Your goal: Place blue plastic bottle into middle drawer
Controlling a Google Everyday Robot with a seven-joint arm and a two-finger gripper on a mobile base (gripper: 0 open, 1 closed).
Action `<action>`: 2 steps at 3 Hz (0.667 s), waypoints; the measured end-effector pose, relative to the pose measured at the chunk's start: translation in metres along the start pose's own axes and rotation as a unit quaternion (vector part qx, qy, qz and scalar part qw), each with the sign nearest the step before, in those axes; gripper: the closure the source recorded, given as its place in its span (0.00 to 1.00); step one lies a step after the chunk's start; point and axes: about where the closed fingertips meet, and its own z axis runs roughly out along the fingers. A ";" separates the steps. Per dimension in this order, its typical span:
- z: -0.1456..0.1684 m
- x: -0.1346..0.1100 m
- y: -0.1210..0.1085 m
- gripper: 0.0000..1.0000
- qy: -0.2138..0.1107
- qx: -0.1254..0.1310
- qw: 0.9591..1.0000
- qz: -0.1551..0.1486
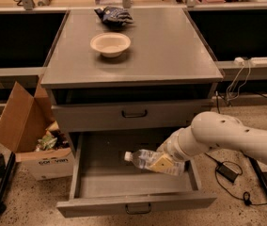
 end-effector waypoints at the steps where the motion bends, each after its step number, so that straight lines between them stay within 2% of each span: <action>1: 0.041 0.021 -0.015 1.00 0.003 0.024 0.999 0.027; 2: 0.078 0.035 -0.026 1.00 -0.008 0.030 0.998 0.046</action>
Offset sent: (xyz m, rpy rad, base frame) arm 0.0488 -0.0050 -0.1412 0.0582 -0.0101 -0.1518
